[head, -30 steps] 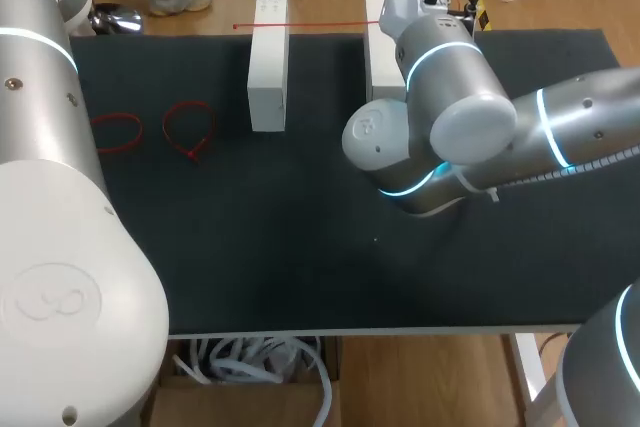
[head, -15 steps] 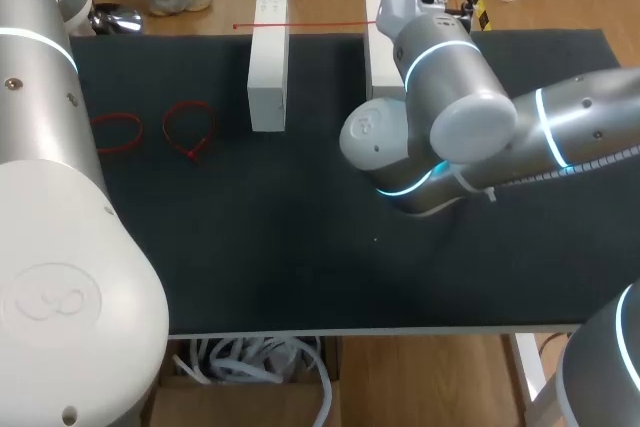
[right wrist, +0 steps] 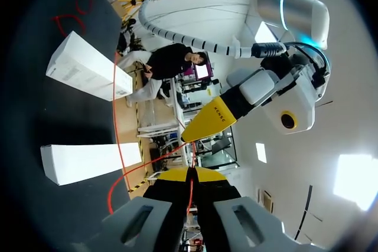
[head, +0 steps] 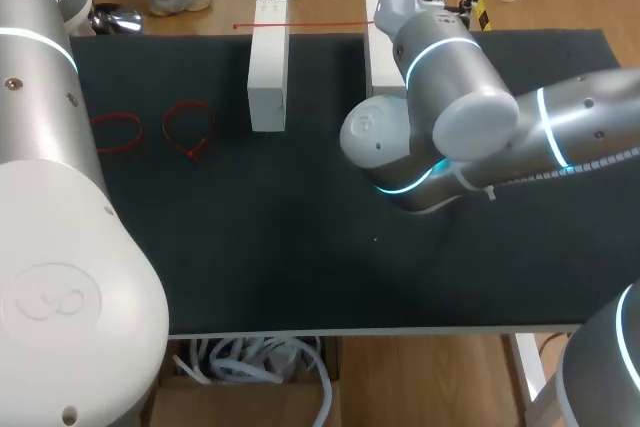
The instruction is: Grab the tape and strap the tape.
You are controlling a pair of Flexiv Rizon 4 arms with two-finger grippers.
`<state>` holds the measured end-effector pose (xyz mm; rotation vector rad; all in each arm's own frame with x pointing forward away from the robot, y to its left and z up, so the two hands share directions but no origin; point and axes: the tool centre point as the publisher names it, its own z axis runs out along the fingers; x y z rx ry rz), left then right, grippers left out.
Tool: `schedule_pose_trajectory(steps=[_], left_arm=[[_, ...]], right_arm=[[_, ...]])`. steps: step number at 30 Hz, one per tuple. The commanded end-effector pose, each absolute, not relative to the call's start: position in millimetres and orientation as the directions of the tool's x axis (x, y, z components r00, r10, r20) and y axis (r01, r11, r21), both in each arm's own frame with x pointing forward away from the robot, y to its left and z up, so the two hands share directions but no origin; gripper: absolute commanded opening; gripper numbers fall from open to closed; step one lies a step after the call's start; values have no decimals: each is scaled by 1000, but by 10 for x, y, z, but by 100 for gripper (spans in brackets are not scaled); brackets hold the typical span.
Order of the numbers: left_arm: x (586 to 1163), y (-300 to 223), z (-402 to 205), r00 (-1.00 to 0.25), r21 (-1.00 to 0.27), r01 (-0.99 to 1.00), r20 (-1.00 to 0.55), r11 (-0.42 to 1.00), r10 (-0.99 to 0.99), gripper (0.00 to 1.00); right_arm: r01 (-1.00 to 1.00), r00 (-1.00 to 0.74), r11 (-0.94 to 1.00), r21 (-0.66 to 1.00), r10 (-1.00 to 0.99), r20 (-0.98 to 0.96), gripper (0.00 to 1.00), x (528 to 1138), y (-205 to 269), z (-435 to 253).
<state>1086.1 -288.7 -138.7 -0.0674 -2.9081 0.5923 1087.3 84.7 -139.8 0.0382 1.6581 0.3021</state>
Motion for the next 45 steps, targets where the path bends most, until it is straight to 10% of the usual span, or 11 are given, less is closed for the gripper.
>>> schedule_pose_trajectory(steps=[1,45], left_arm=[[10862,-2895,-1380,-984,-389,9,162,921,77,0],[10862,-2895,-1380,-984,-389,9,162,921,77,0]], right_arm=[[-163,-130,962,217,197,-972,0,10861,810,-1343],[-207,-156,943,260,231,-960,0,10880,888,-1330]])
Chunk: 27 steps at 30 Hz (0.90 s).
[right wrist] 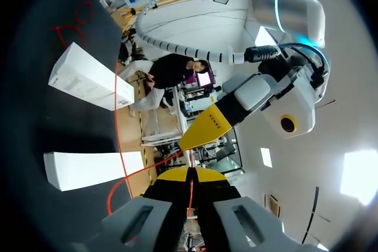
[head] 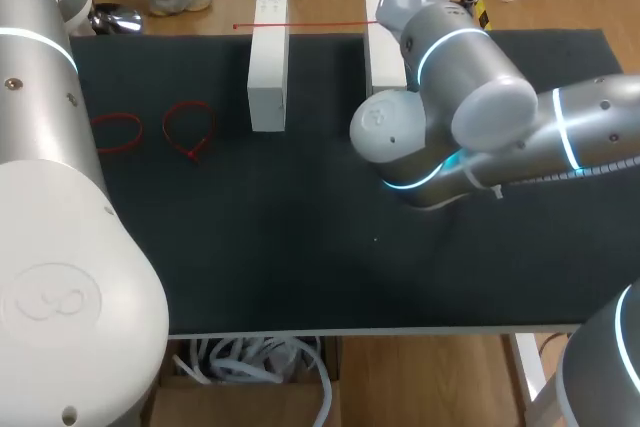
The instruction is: Grab the tape and strap the tape.
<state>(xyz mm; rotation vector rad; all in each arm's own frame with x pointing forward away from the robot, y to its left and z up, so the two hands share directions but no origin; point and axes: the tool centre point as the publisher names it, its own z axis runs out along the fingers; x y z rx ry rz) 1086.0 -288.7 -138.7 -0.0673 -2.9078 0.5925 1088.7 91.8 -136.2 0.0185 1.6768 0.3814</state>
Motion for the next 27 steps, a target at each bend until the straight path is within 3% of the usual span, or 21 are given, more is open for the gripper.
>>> schedule_pose_trajectory(steps=[1,12,14,17,19,21,22,23,24,26,27], left_arm=[[10862,-2895,-1380,-984,-389,9,162,921,77,0],[10862,-2895,-1380,-984,-389,9,162,921,77,0],[10862,-2895,-1380,-984,-389,9,162,921,77,0],[10862,-2895,-1380,-984,-389,9,162,921,77,0],[10862,-2895,-1380,-984,-389,9,162,921,77,0],[10862,-2895,-1380,-984,-389,9,162,921,77,0],[10862,-2895,-1380,-984,-389,9,162,921,77,0],[10862,-2895,-1380,-984,-389,9,162,921,77,0],[10862,-2895,-1380,-984,-389,9,162,921,77,0],[10862,-2895,-1380,-984,-389,9,162,921,77,0],[10862,-2895,-1380,-984,-389,9,162,921,77,0]], right_arm=[[-203,-160,943,263,233,-959,0,10876,884,-1333],[-195,-160,943,268,239,-958,0,10863,861,-1354],[-195,-160,943,269,240,-957,6,10863,858,-1355],[-203,-167,942,268,237,-957,3,10859,855,-1358],[-206,-162,941,269,238,-958,14,10855,854,-1355],[-209,-159,940,269,239,-958,45,10854,851,-1349],[-210,-159,940,269,239,-958,46,10853,848,-1347],[-211,-159,940,269,239,-958,37,10852,845,-1343],[-216,-162,938,270,239,-958,38,10849,843,-1338],[-220,-158,937,270,239,-958,49,10838,841,-1323],[-223,-160,936,271,239,-958,65,10833,842,-1319]])
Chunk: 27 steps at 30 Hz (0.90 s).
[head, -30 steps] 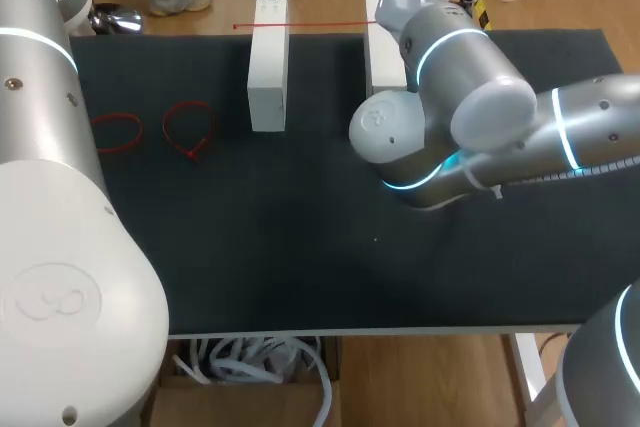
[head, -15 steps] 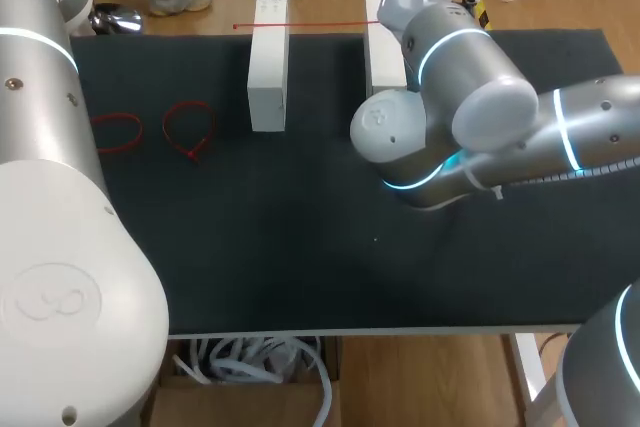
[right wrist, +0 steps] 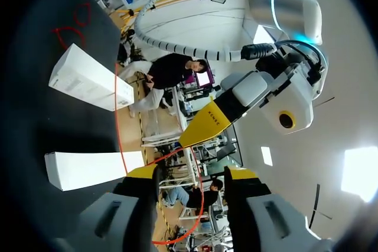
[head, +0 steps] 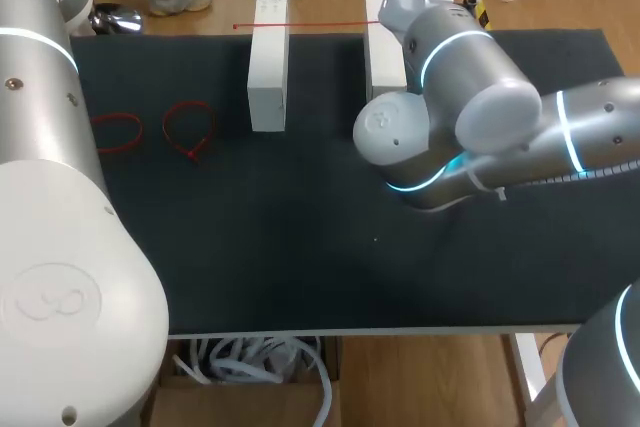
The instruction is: Grab the tape and strap the tape.
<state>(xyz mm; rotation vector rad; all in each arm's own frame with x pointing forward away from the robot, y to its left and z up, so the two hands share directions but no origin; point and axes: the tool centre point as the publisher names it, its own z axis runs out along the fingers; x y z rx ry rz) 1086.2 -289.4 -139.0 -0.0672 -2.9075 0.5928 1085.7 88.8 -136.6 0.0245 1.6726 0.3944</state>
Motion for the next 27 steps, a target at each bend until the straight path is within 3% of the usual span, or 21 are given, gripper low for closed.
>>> schedule_pose_trajectory(steps=[1,3,4,27], left_arm=[[10862,-2895,-1380,-984,-389,9,162,921,77,0],[10862,-2895,-1380,-984,-389,9,162,921,77,0],[10862,-2895,-1380,-984,-389,9,162,921,77,0],[10862,-2895,-1380,-984,-389,9,162,921,77,0]], right_arm=[[-225,-160,935,273,241,-957,76,10826,843,-1315],[-233,-166,931,280,245,-955,99,10797,848,-1306],[-243,-172,928,282,245,-954,100,10775,855,-1304],[-346,-235,881,321,250,-939,100,10575,830,-1359]])
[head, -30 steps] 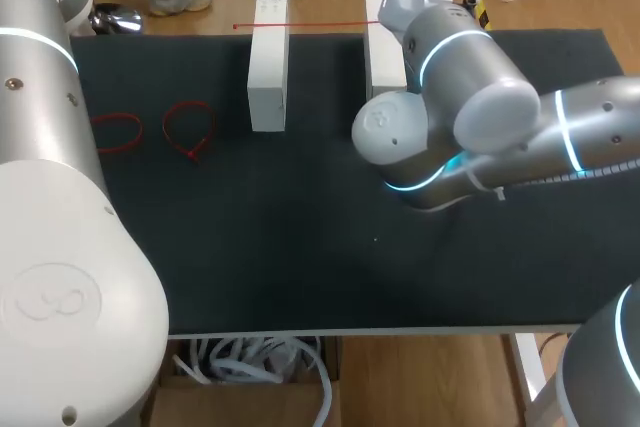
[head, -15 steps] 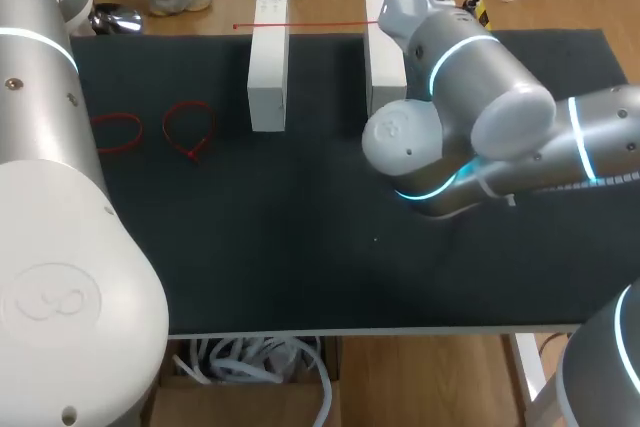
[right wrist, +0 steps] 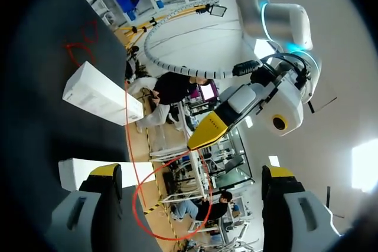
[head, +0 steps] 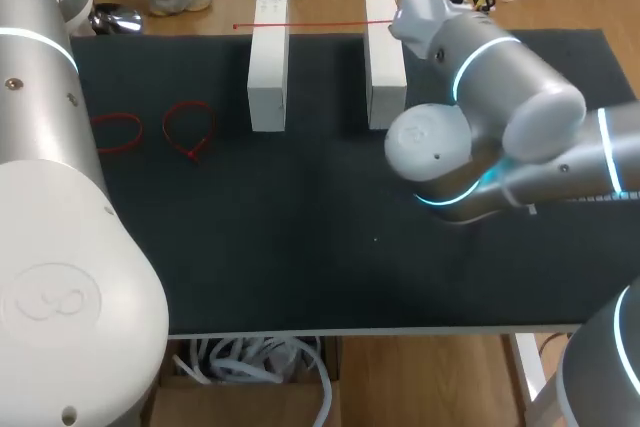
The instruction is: Grab the tape and strap the tape.
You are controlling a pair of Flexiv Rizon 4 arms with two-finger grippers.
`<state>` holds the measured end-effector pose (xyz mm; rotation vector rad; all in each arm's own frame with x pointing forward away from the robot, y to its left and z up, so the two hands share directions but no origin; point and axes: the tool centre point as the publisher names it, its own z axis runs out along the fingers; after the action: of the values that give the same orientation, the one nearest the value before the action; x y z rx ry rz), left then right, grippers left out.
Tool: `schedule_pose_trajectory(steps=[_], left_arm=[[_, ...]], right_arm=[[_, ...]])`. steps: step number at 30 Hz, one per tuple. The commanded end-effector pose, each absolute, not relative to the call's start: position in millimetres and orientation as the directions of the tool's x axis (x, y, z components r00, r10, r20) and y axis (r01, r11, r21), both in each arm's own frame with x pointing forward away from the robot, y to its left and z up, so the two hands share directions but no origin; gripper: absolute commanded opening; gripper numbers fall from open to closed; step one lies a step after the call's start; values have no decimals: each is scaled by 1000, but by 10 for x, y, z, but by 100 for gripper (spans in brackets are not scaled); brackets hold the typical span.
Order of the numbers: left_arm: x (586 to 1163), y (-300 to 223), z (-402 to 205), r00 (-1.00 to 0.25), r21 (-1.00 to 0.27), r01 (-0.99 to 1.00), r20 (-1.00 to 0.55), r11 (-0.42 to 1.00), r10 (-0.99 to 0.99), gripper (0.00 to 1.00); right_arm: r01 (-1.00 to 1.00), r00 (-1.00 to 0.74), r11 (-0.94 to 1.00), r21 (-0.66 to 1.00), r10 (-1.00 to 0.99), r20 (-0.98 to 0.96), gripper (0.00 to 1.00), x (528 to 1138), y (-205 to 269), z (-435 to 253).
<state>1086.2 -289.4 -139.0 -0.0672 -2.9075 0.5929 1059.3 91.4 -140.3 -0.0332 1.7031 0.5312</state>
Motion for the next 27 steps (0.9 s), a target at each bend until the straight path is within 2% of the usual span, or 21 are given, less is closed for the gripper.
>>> schedule_pose_trajectory(steps=[1,13,19,27], left_arm=[[10862,-2895,-1380,-984,-389,9,162,921,77,0],[10871,-2893,-1369,-984,-388,7,160,922,75,0],[10859,-2675,-1277,-985,-329,-126,152,936,-79,0],[10576,-1829,-1070,-909,-206,-417,127,885,-398,0]], right_arm=[[-353,-249,879,321,243,-938,100,10573,832,-1369],[-353,-249,879,321,243,-938,100,10573,832,-1369],[-353,-249,879,321,243,-938,100,10573,832,-1369],[-353,-249,879,321,243,-938,100,10573,832,-1369]])
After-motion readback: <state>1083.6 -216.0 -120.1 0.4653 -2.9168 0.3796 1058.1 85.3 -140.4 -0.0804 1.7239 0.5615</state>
